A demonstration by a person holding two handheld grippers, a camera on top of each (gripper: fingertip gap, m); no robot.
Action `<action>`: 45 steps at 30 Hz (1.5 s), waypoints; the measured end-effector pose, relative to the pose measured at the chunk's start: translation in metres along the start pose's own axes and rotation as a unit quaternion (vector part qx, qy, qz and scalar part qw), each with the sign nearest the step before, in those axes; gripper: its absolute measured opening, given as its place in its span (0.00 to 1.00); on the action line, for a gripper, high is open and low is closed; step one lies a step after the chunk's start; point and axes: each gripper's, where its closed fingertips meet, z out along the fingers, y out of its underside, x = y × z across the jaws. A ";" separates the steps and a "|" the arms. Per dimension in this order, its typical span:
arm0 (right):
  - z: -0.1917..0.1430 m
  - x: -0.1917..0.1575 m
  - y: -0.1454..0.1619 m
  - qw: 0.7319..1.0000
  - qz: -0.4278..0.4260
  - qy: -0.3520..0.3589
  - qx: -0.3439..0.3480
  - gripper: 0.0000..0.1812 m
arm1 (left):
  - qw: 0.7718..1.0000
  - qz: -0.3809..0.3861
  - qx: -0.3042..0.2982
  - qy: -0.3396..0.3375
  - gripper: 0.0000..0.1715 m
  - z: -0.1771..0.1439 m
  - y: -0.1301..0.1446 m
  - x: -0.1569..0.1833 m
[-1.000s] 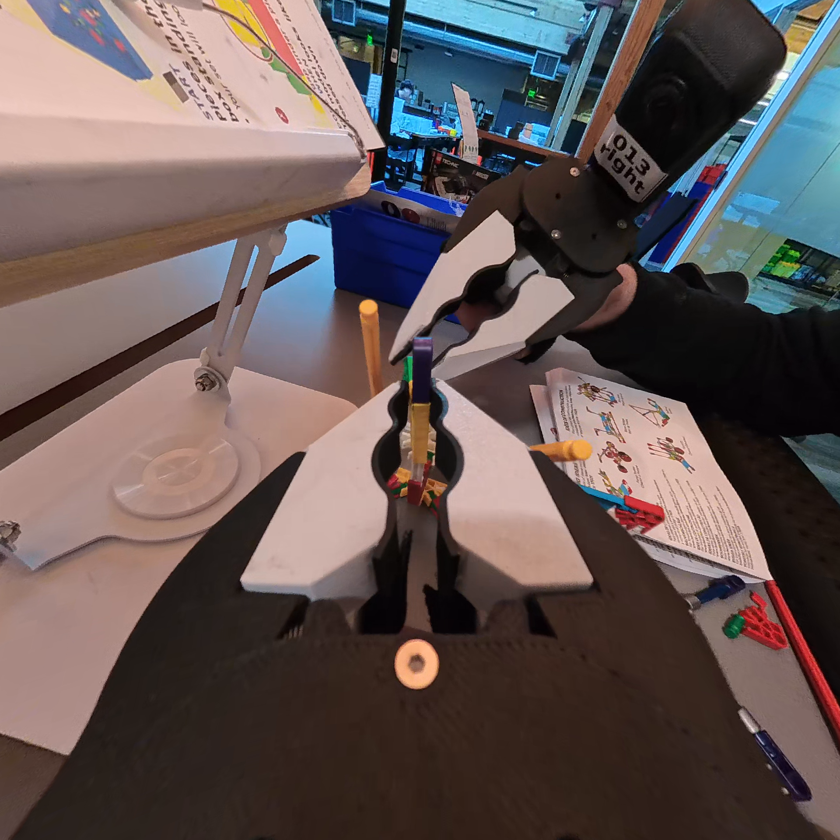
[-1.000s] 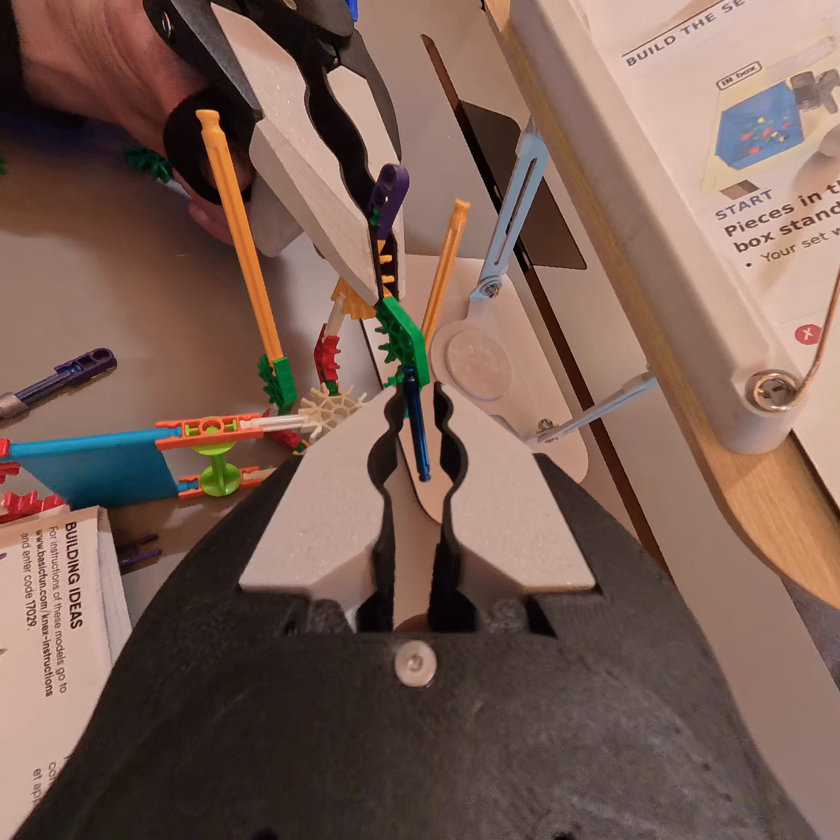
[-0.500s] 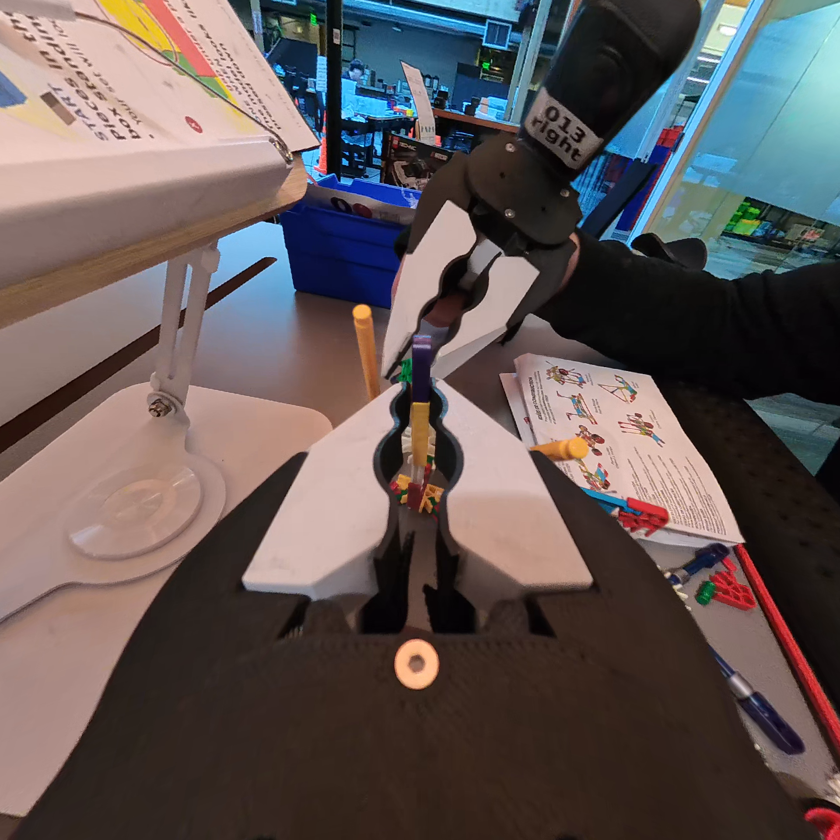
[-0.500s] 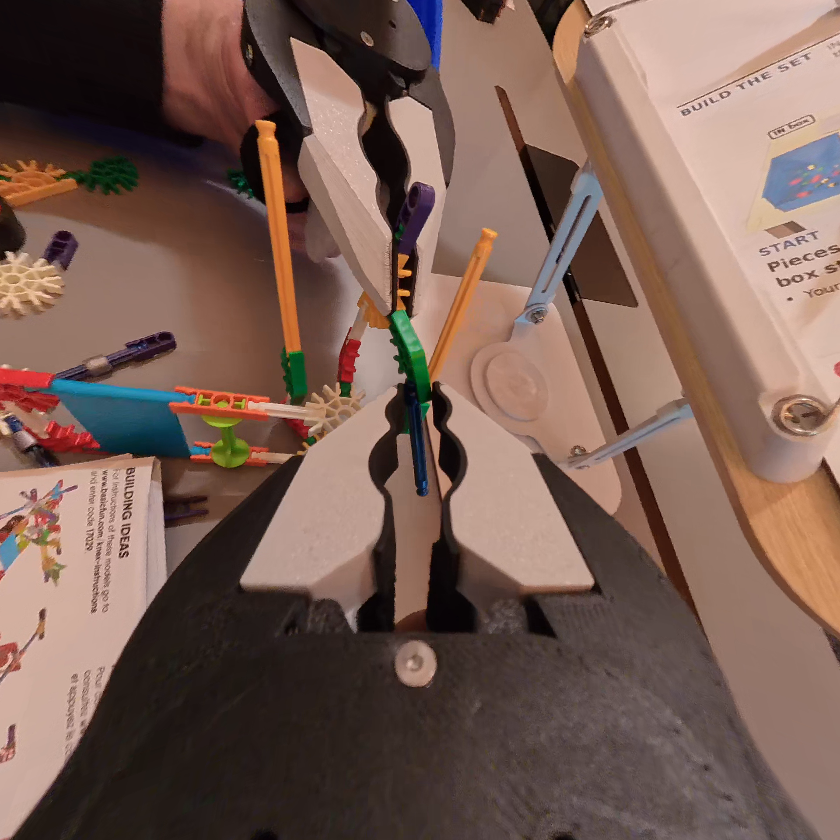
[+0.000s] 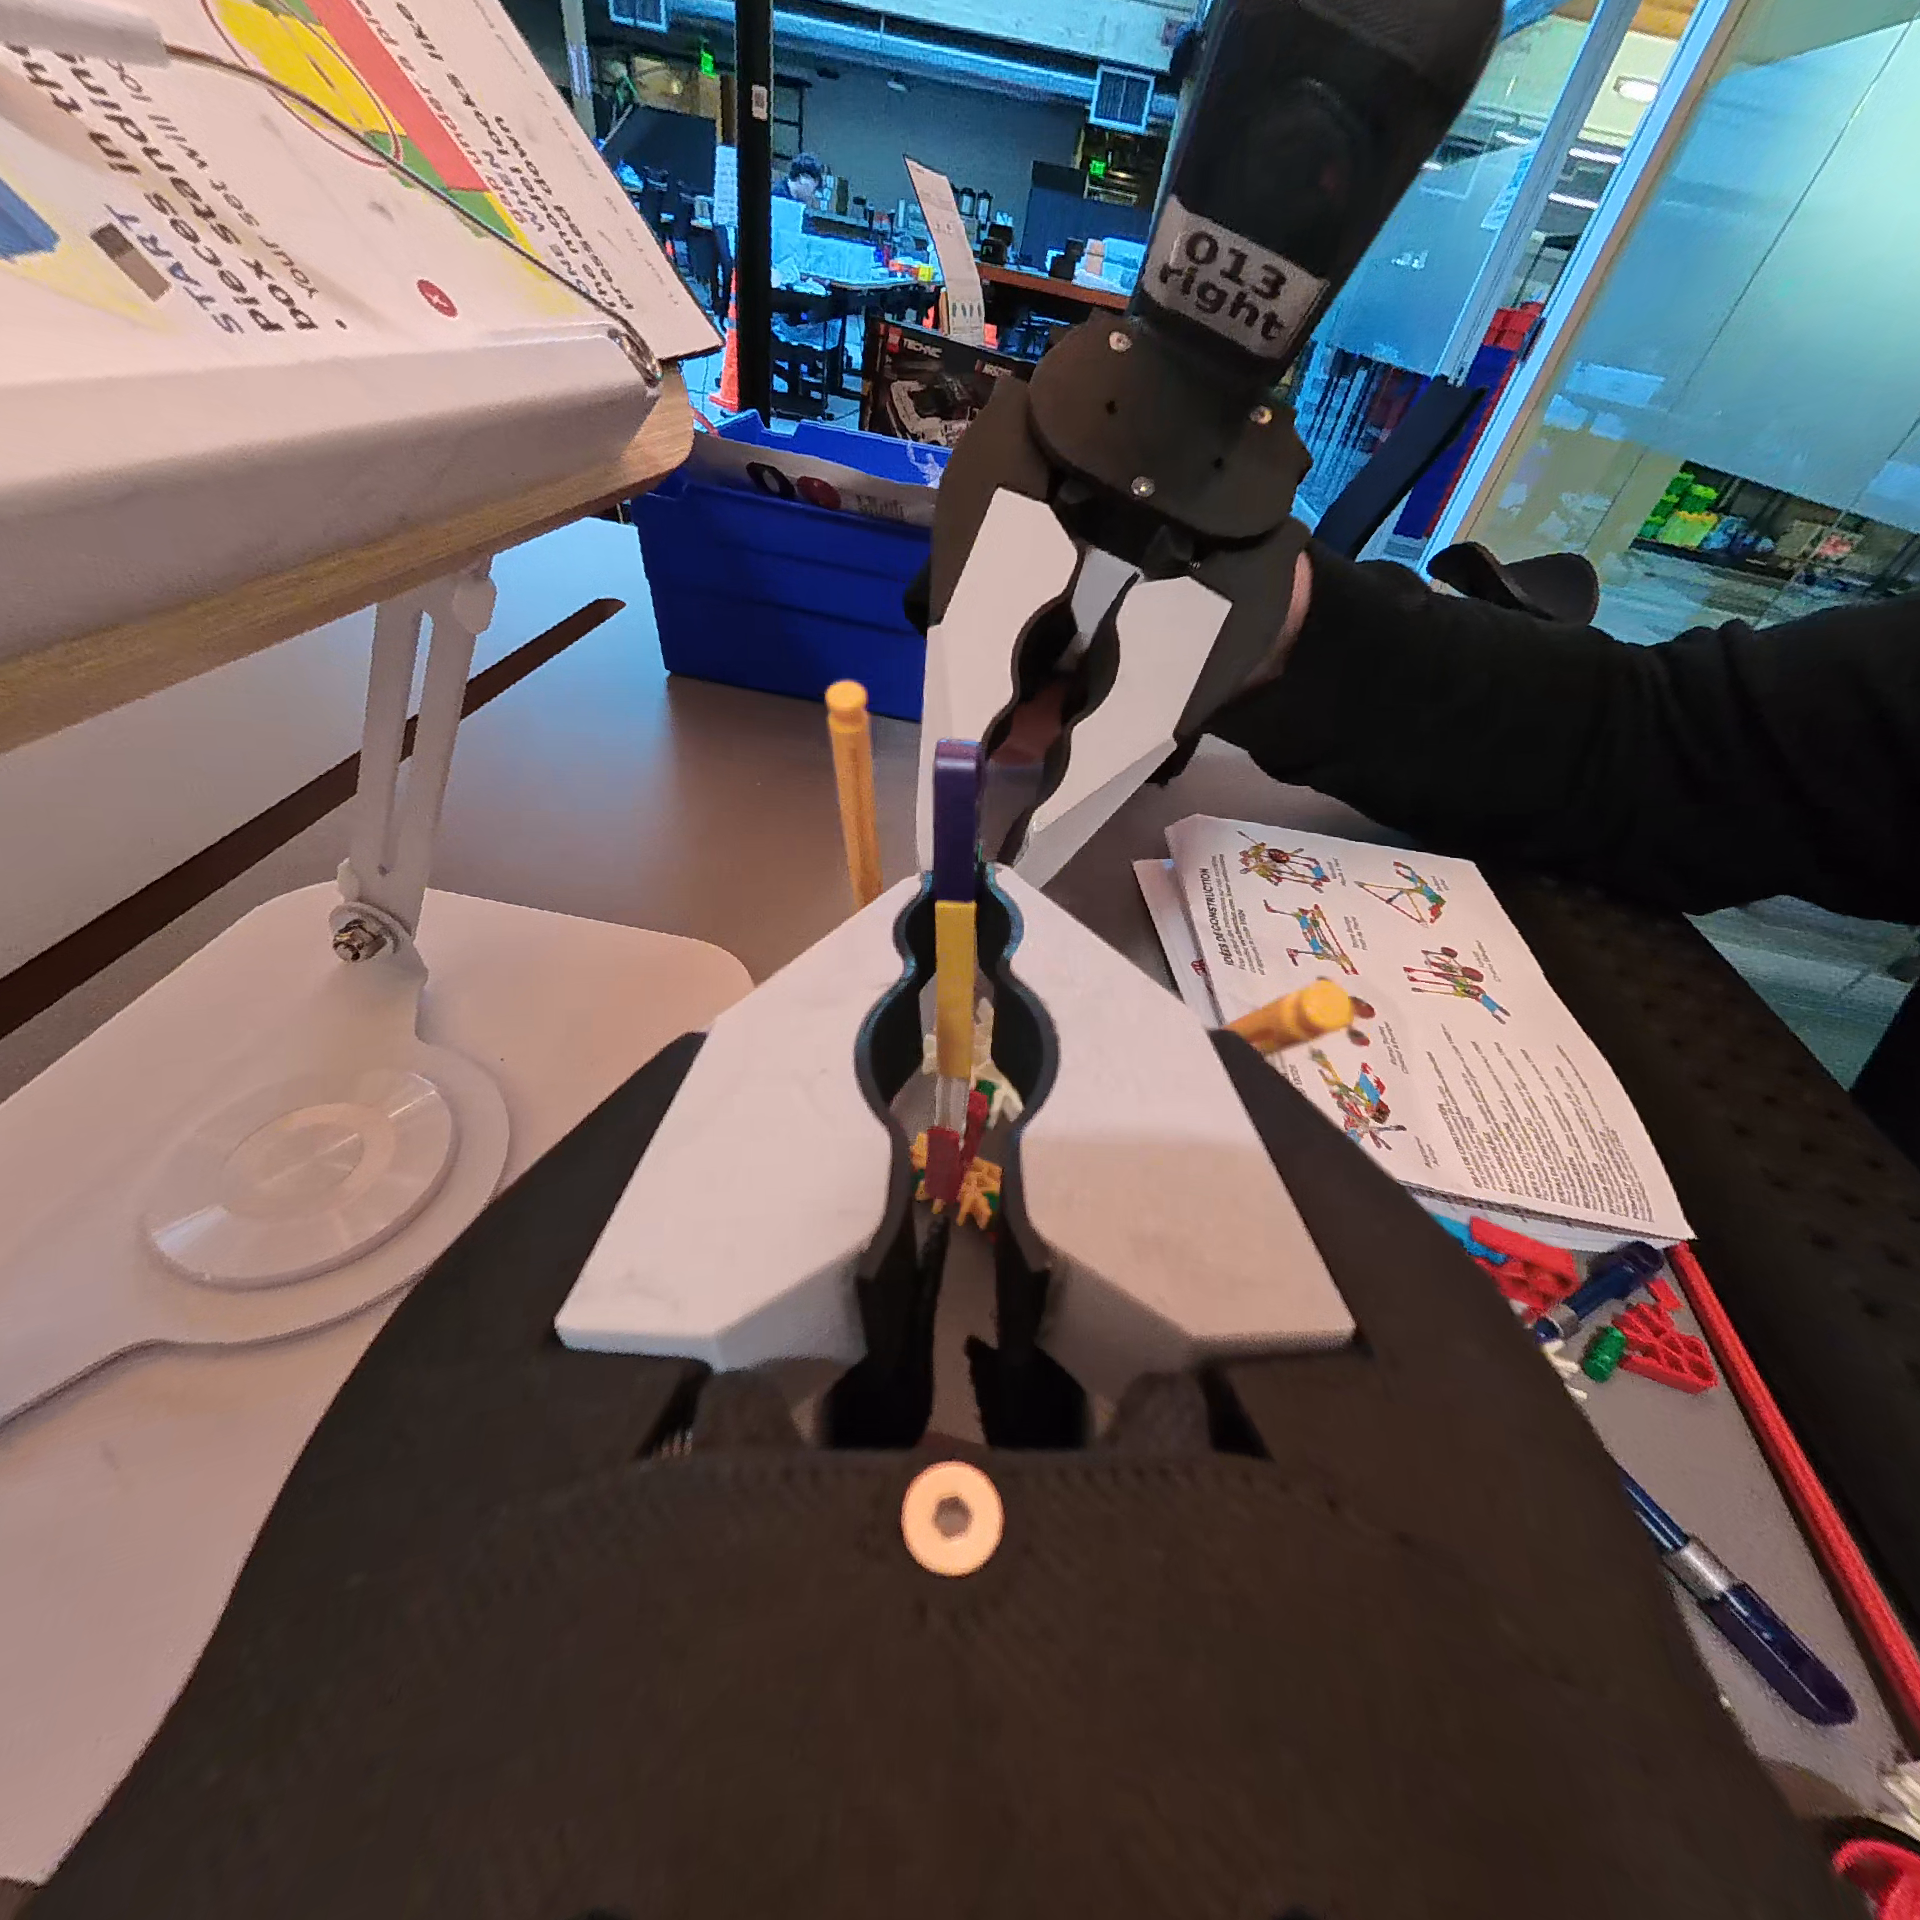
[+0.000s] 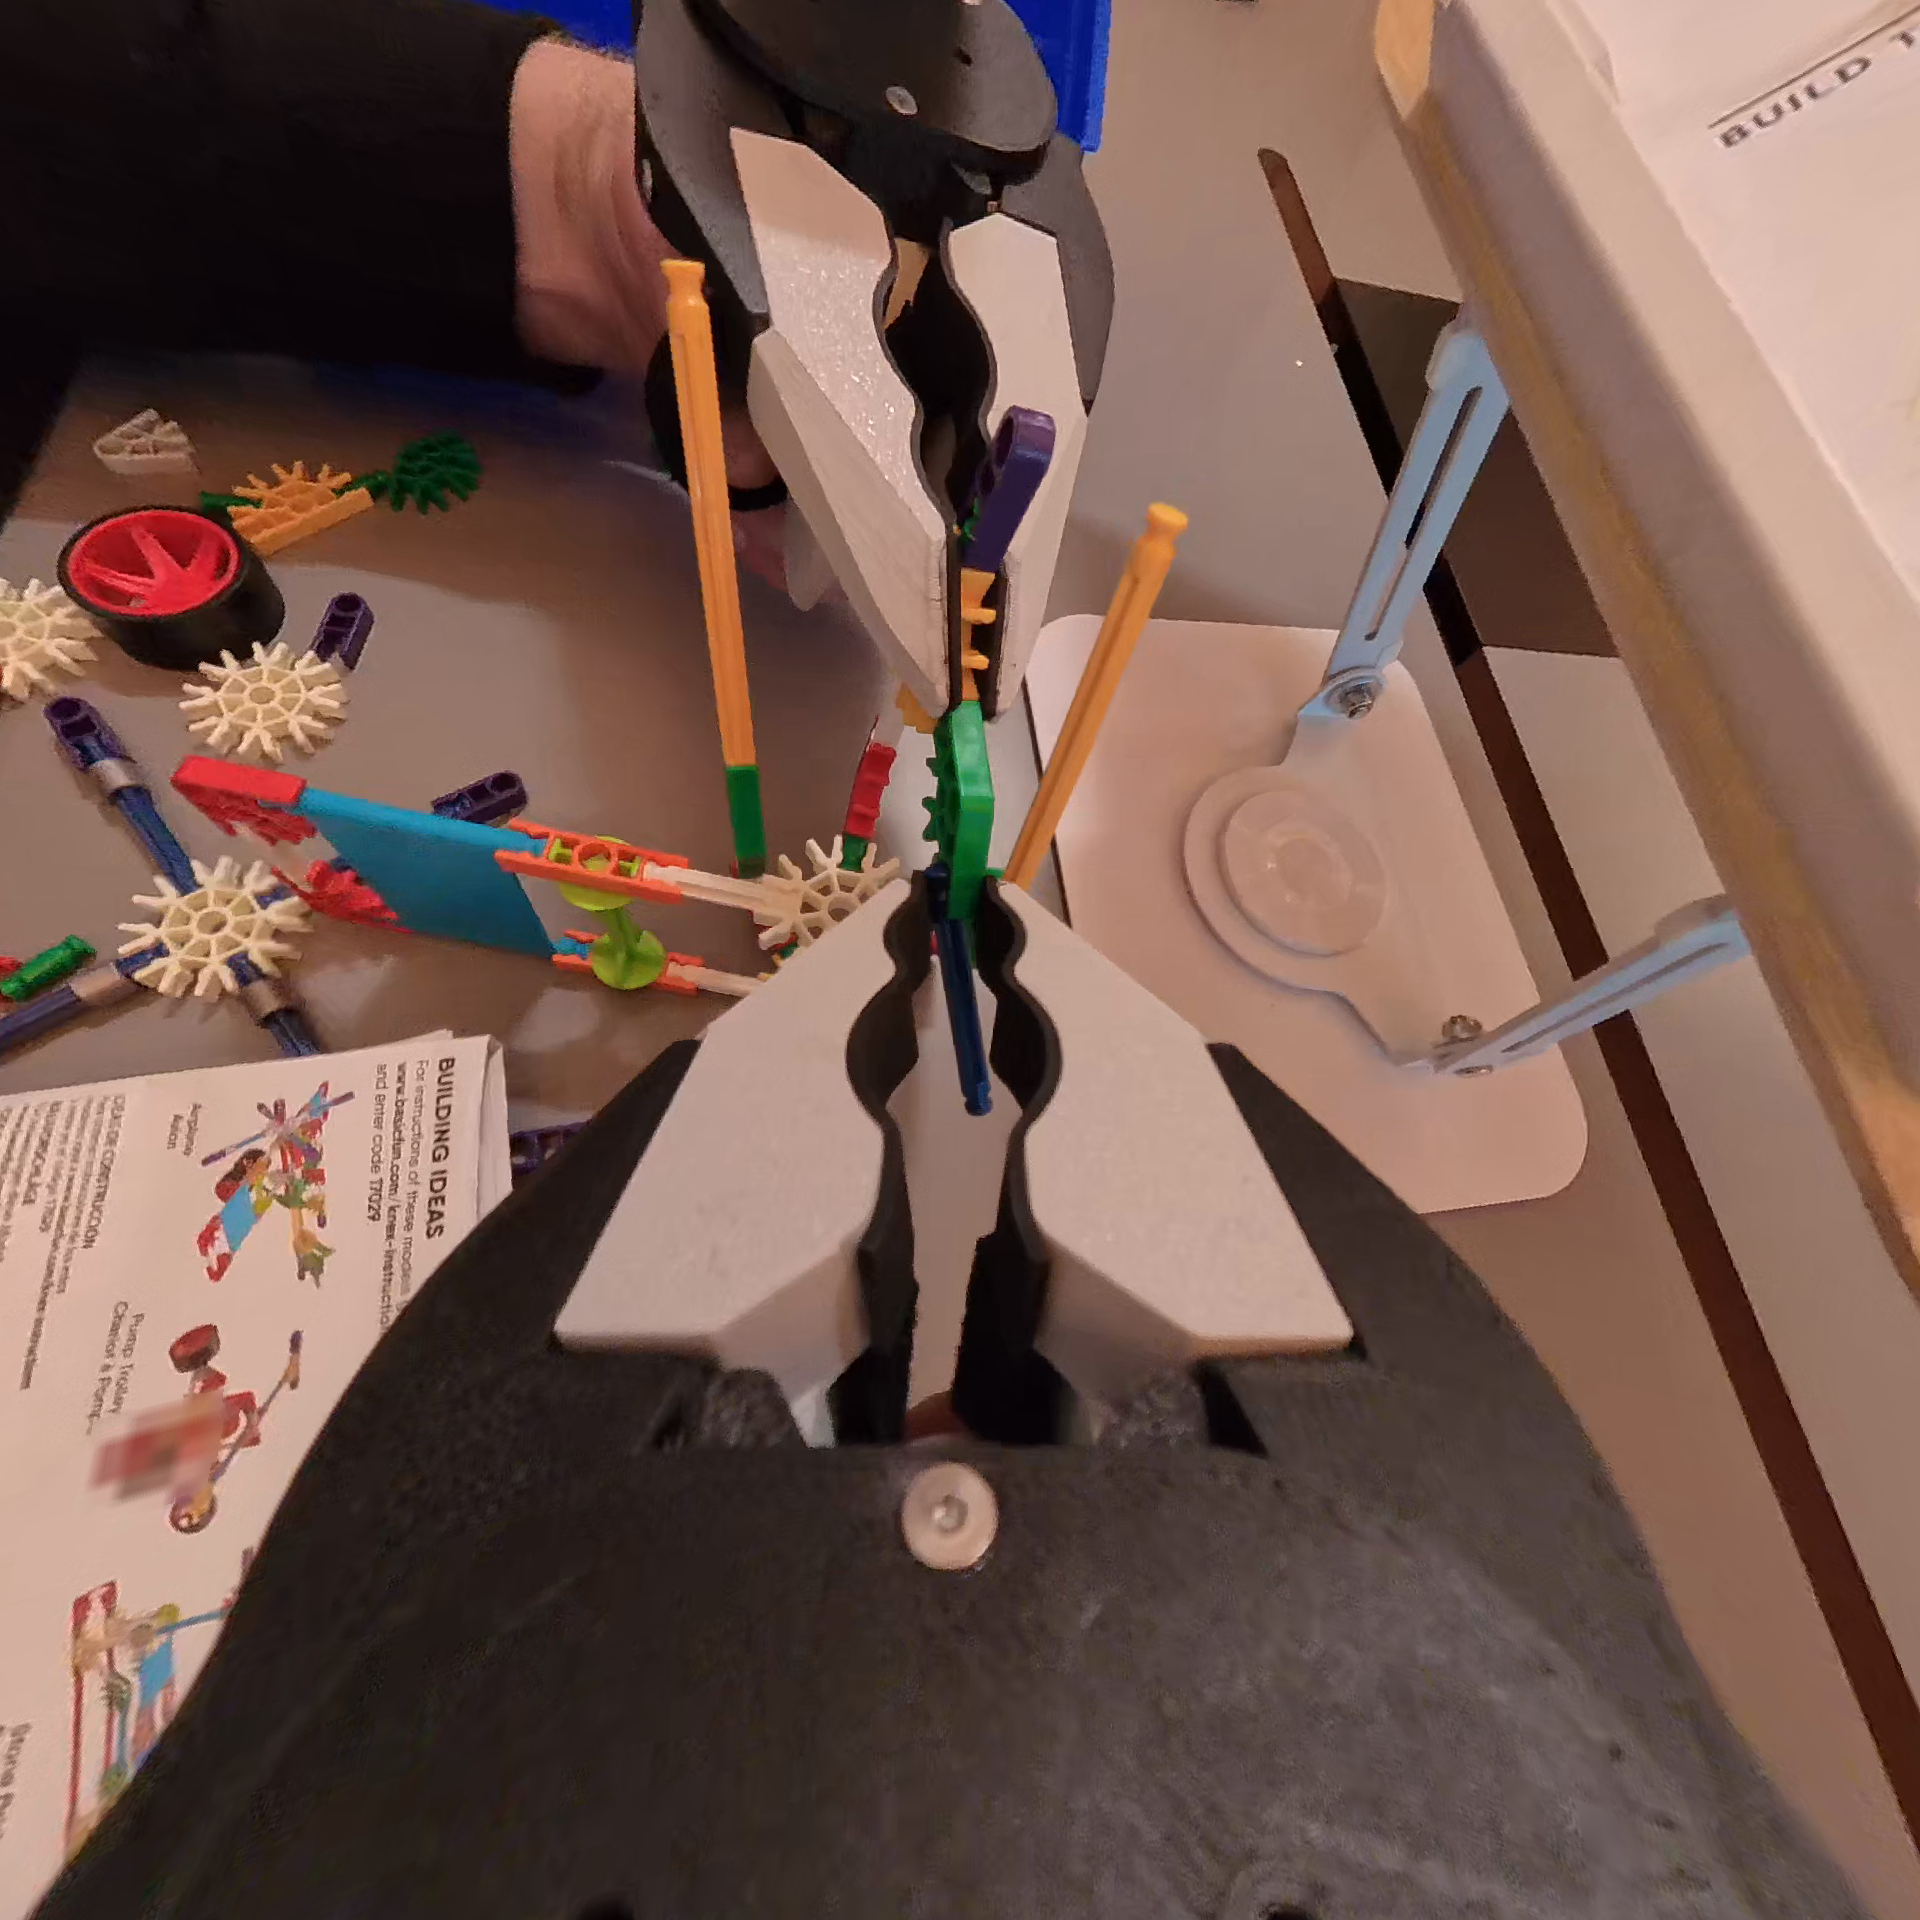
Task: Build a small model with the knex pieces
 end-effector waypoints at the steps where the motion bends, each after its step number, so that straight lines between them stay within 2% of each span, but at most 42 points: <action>1: 0.000 -0.001 -0.001 1.000 0.009 -0.005 0.003 0.03 | 1.000 -0.001 0.002 0.002 0.02 0.000 -0.001 0.000; 7: 0.004 0.002 -0.001 0.998 0.047 -0.018 0.030 0.04 | 1.000 -0.012 0.003 -0.001 0.03 -0.001 0.001 -0.002; 10: 0.004 0.000 -0.005 0.999 0.033 -0.013 0.031 0.03 | 1.000 -0.020 -0.021 0.008 0.05 0.006 0.011 0.001; 13: 0.007 -0.003 -0.005 0.998 0.045 -0.020 0.030 0.03 | 0.999 -0.022 -0.037 0.011 0.03 0.011 0.020 0.002; 29: 0.006 0.003 -0.012 0.976 0.182 -0.075 0.090 0.03 | 0.999 0.022 -0.029 -0.018 0.03 0.010 0.013 -0.001; 33: 0.007 -0.001 -0.011 0.983 0.145 -0.071 0.083 0.07 | 0.998 0.033 -0.044 -0.009 0.03 0.009 0.016 0.003; 36: 0.005 -0.004 -0.014 0.987 0.120 -0.067 0.087 0.04 | 0.999 0.034 -0.040 -0.007 0.02 0.009 0.012 0.005; 45: 0.002 -0.007 -0.017 0.981 0.148 -0.092 0.087 0.02 | 0.999 0.036 -0.037 -0.001 0.02 0.010 0.010 0.009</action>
